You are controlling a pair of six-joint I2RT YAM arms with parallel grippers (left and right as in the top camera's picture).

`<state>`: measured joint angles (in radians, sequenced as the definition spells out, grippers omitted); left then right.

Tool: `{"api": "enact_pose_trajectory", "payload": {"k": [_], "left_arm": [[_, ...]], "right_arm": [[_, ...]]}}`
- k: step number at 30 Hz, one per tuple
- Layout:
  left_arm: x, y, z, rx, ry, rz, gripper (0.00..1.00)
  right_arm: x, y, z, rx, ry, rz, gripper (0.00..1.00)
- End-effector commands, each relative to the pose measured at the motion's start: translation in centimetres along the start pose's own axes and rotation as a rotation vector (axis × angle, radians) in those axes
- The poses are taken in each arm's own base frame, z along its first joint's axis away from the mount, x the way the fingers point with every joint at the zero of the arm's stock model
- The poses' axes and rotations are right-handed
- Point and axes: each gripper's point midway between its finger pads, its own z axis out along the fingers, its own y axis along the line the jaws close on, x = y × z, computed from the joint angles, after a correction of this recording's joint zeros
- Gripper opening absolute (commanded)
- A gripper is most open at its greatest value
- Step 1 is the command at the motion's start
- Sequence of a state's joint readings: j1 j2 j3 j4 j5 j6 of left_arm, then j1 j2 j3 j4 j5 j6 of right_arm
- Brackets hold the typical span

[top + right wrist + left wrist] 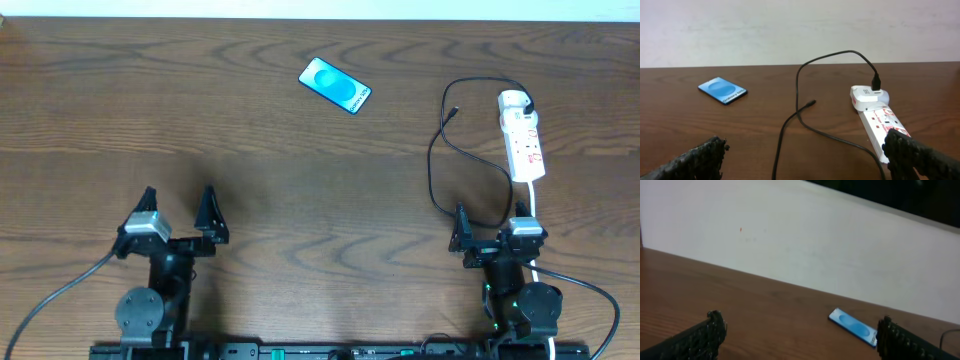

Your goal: Plug charger to phone and switch on socket

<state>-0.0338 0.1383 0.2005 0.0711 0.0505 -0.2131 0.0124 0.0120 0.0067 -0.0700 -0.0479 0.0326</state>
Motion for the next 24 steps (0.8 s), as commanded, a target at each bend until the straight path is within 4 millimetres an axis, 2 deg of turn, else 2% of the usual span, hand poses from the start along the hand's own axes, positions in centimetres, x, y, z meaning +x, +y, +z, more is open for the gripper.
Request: {"api": "enact_pose_trajectory", "payload": {"k": [1, 6, 14, 24], "left_arm": [[-1.3, -0.6, 0.7, 0.000, 0.039, -0.005, 0.98], [-2.2, -1.1, 2.5, -0.011, 0.133, -0.006, 0.98], [-3.9, -3.6, 5.3, 0.039, 0.302, -0.016, 0.98], [-7.1, -8.8, 8.2, 0.127, 0.414, 0.001, 0.98]], "right_arm": [[0.0, -0.3, 0.0, 0.018, 0.000, -0.015, 0.99], [0.0, -0.3, 0.0, 0.017, 0.000, -0.015, 0.99], [0.0, -0.3, 0.0, 0.018, 0.000, -0.015, 0.99], [0.0, -0.3, 0.0, 0.018, 0.000, -0.015, 0.99]]}}
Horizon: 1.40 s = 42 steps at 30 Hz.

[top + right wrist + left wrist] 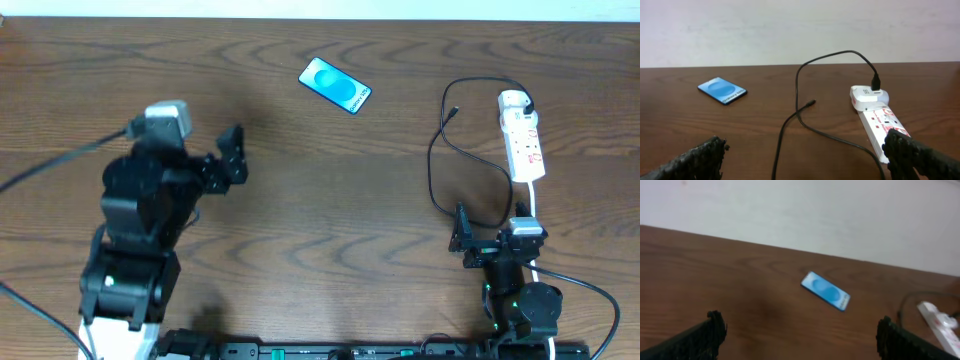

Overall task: Plug charger to phone and switch on socket
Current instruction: 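Raise the left arm and reach forward toward the blue smartphone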

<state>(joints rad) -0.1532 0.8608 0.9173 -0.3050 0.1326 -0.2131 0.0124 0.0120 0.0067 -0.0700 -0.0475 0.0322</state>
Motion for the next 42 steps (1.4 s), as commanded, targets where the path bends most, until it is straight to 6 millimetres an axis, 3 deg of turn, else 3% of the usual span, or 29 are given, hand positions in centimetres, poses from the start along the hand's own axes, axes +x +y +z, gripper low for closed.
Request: {"api": "enact_pose_trajectory", "payload": {"k": [1, 13, 20, 27, 33, 42], "left_arm": [[-2.7, -2.2, 0.0, 0.035, -0.001, 0.010, 0.98], [-7.0, -5.4, 1.2, -0.040, 0.064, 0.079, 0.98], [-10.0, -8.4, 2.9, 0.002, 0.060, 0.134, 0.98], [-13.1, -9.9, 4.8, 0.016, 0.018, 0.141, 0.98], [-13.6, -10.8, 7.3, 0.023, 0.016, 0.142, 0.98], [-12.5, -14.0, 11.6, 0.086, -0.006, 0.154, 0.98]], "right_arm": [[0.0, -0.3, 0.0, 0.017, 0.000, -0.014, 0.99], [0.0, -0.3, 0.0, 0.017, 0.000, -0.014, 0.99], [0.0, -0.3, 0.0, 0.017, 0.000, -0.014, 0.99], [0.0, -0.3, 0.0, 0.017, 0.000, -0.014, 0.99], [0.0, -0.3, 0.0, 0.017, 0.000, -0.014, 0.99], [0.0, -0.3, 0.0, 0.017, 0.000, -0.014, 0.99]]}}
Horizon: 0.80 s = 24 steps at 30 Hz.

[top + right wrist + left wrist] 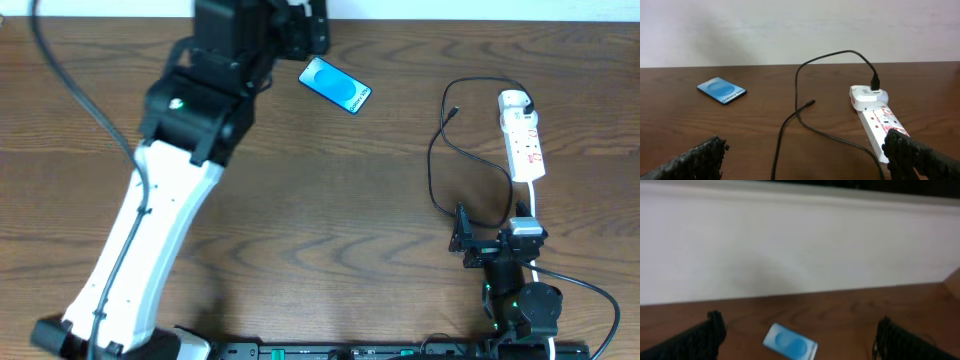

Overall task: Plug charger to phone and switch on socket
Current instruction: 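Raise the left arm and reach forward toward the blue smartphone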

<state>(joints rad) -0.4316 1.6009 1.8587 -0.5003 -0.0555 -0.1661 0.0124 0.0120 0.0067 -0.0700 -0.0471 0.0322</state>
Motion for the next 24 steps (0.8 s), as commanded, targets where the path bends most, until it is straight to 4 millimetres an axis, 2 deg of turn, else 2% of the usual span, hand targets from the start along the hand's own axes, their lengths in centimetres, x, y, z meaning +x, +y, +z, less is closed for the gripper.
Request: {"api": "enact_pose_trajectory", "payload": {"k": [1, 15, 20, 24], "left_arm": [[-0.3, -1.0, 1.1, 0.013, -0.020, 0.018, 0.98], [1.1, -1.7, 8.3, 0.012, 0.005, -0.025, 0.98], [3.2, -1.5, 10.4, 0.003, 0.052, -0.024, 0.98], [5.4, -2.3, 11.8, 0.054, 0.115, -0.022, 0.98]], "right_arm": [[0.0, -0.3, 0.0, 0.016, 0.000, -0.014, 0.99], [0.0, -0.3, 0.0, 0.017, 0.000, -0.014, 0.99], [0.0, -0.3, 0.0, 0.017, 0.000, -0.014, 0.99], [0.0, -0.3, 0.0, 0.017, 0.000, -0.014, 0.99]]}}
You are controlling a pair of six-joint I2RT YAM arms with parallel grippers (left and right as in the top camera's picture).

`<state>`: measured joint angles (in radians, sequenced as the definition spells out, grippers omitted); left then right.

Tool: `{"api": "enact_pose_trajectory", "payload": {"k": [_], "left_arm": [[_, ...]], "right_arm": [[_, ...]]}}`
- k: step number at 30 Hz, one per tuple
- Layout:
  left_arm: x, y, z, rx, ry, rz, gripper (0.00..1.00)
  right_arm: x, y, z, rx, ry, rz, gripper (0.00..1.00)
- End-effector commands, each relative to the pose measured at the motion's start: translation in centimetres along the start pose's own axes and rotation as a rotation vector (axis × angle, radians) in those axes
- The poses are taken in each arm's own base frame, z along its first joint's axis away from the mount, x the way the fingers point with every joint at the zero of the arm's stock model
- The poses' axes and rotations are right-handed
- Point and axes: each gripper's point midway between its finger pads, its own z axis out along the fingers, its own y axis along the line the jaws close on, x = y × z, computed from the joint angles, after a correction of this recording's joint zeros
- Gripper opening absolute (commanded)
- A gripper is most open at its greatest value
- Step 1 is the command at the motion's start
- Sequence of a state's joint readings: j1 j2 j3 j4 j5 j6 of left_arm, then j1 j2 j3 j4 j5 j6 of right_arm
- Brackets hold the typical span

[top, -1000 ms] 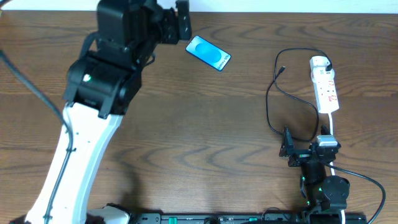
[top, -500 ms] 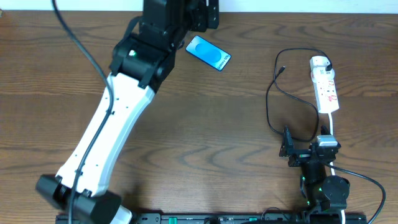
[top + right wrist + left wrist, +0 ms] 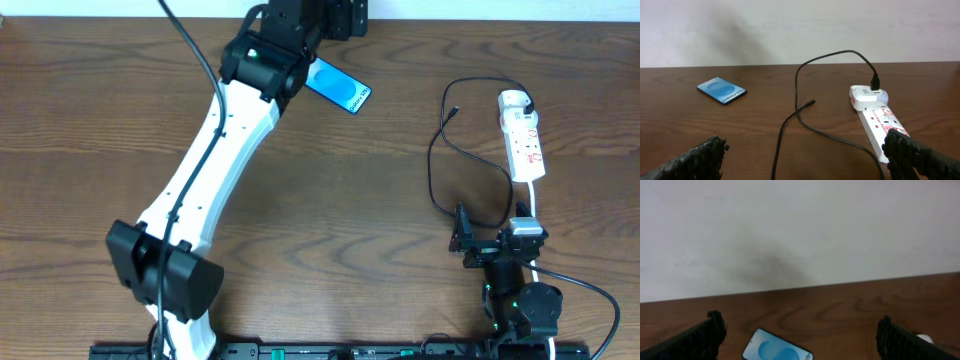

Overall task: Plug charger to phone and switch on socket
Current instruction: 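Raise the left arm and reach forward toward the blue smartphone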

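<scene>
A blue phone (image 3: 338,88) lies flat at the far middle of the wooden table (image 3: 320,200); the phone (image 3: 777,351) shows low in the left wrist view, and the phone (image 3: 722,90) sits far left in the right wrist view. My left gripper (image 3: 799,339) hangs open above and just behind it, at the table's far edge. A white power strip (image 3: 523,137) lies at the right with a black charger cable (image 3: 440,170) plugged into its far end; the cable's free tip (image 3: 811,103) rests on the wood. My right gripper (image 3: 805,160) stands open near the front edge, empty.
A white wall runs behind the table's far edge. The left arm stretches diagonally from the front left to the far middle. The strip's white lead runs down past the right arm's base.
My left gripper has moved right along the far edge, from left of the phone to above its near end. The right arm, phone, cable and strip have not moved.
Both grippers rested open near the front edge. Then the left arm was raised and nearer the middle left, then stretched to the far edge left of the phone, and now over the phone. The right arm stayed still throughout.
</scene>
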<state>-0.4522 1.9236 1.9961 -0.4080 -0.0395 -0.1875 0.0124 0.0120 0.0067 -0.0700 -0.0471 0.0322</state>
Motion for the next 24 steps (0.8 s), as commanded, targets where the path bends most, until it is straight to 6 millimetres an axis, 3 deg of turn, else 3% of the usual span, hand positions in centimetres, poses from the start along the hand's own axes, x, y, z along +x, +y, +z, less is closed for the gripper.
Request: {"api": "enact_pose_trajectory", "payload": {"k": [1, 6, 13, 18, 24], "left_arm": [[1.2, -1.1, 0.8, 0.066, 0.052, -0.014, 0.98], [2.9, -1.0, 0.9, 0.070, 0.118, -0.012, 0.98], [2.8, -0.9, 0.9, 0.054, 0.110, -0.042, 0.98], [2.1, 1.5, 0.8, -0.124, 0.047, -0.184, 0.98], [1.4, 2.3, 0.7, -0.204, -0.011, -0.261, 0.98]], "right_arm": [[0.0, -0.3, 0.0, 0.016, 0.000, -0.014, 0.99], [0.0, -0.3, 0.0, 0.017, 0.000, -0.014, 0.99], [0.0, -0.3, 0.0, 0.016, 0.000, -0.014, 0.99], [0.0, -0.3, 0.0, 0.017, 0.000, -0.014, 0.99], [0.0, -0.3, 0.0, 0.017, 0.000, -0.014, 0.99]]}}
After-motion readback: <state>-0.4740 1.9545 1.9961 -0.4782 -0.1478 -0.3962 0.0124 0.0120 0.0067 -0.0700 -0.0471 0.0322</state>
